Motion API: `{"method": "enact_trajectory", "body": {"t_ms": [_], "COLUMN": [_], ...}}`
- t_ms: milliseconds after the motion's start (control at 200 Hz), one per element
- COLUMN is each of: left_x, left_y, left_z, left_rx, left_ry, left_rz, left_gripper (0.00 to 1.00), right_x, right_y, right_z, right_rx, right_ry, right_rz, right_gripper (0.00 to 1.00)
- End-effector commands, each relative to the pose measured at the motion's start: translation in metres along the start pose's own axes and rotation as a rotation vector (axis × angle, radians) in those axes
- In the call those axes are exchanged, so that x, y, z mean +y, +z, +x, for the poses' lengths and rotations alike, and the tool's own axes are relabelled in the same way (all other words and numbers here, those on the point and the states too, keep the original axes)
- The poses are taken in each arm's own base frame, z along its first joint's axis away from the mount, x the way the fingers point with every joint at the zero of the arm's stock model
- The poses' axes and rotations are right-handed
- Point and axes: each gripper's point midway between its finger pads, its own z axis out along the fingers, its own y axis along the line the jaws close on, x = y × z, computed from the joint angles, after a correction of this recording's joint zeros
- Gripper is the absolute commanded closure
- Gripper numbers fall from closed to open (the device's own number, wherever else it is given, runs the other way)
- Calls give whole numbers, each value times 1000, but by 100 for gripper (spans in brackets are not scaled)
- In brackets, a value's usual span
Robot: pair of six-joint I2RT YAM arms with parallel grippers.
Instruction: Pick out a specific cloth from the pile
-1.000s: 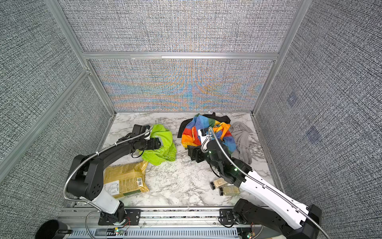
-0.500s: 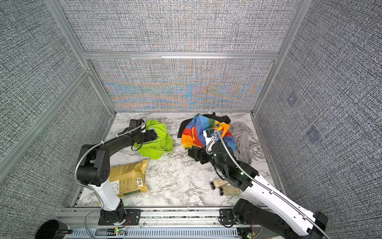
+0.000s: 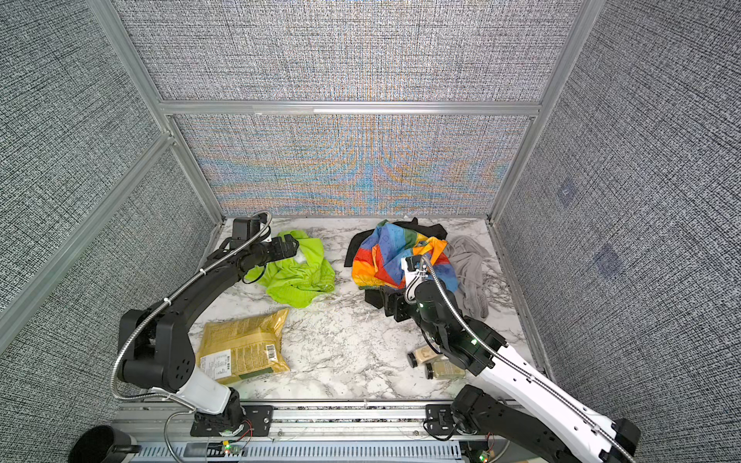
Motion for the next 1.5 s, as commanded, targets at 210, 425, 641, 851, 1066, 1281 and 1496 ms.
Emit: {"method": "enact_trajectory", "body": {"t_ms": [210,425,641,851,1066,1281,1496], "left_x": [-15,9,20,24,32,13,17], "left_y": [31,60,86,111,126,92,52], "left_z": [50,91,110,93,68,29,36], "left_rx": [150,249,272,251,211,108,143], "left_ry": [108,132,92,55,13,24,89], "left_rz": [-55,-153,-153,-148,-119,-89,-147], "left_gripper": [1,2,8,9,8,3,1], "right_x": [2,-4,-9,-10,-12,-6,-6], "right_y": [6,-1,-4,-5,-6,-5,0], "right_z": [-5,-2,3,4,7,7,11], "right_rx": [-14,-16,-11,-10,-2,1,11], "right_ry": [6,21,22,20,4,-4,-6], "right_rz": [-3,9,25,29,33,5,8], "right_gripper": [19,19,19,19,19,19,19]}}
